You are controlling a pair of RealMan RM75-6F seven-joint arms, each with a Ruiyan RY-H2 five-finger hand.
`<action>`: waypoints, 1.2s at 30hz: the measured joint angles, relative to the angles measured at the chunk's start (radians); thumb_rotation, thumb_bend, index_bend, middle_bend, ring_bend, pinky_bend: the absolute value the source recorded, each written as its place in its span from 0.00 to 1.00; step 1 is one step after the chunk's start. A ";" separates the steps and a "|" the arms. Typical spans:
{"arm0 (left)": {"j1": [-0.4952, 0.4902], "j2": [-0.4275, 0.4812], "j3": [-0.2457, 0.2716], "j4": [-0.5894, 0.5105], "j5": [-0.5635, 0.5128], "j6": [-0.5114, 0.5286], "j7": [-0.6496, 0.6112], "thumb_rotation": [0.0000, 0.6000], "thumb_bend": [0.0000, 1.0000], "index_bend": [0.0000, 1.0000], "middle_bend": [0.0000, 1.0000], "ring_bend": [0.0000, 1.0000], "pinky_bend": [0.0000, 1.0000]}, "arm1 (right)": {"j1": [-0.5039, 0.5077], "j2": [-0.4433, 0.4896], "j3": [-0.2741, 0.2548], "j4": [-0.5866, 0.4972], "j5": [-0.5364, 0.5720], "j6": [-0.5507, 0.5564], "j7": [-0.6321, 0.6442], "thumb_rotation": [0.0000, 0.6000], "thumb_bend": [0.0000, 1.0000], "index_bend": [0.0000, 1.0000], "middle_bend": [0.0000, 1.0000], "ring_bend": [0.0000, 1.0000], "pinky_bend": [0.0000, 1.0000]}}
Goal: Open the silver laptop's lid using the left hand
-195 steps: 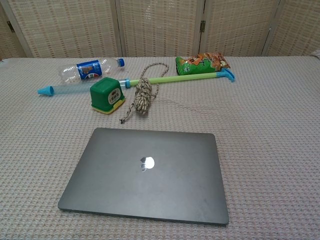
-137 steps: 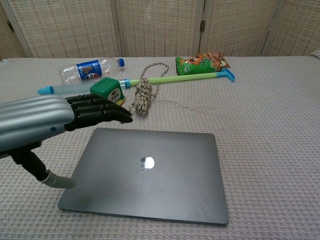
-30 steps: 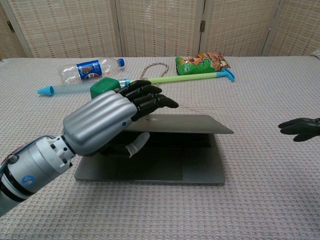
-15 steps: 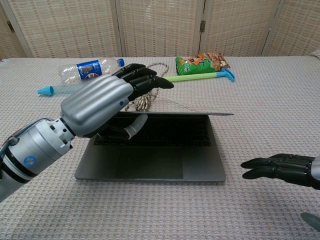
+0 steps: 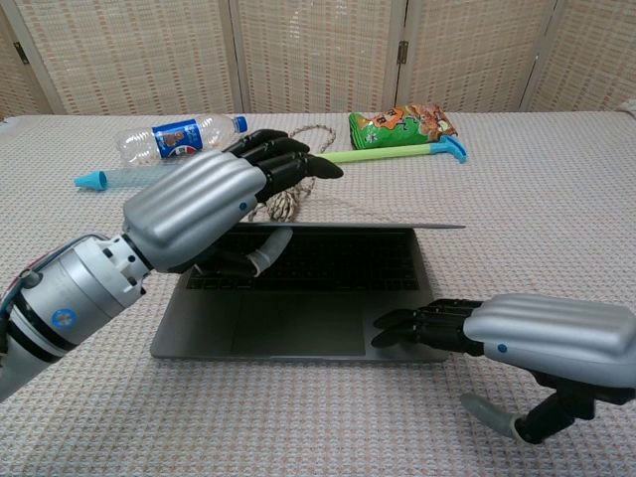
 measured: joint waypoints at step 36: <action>-0.030 0.182 -0.105 -0.282 -0.184 -0.160 0.072 1.00 0.64 0.08 0.15 0.01 0.00 | 0.073 -0.110 -0.017 0.080 0.121 -0.019 -0.008 1.00 0.69 0.00 0.00 0.02 0.00</action>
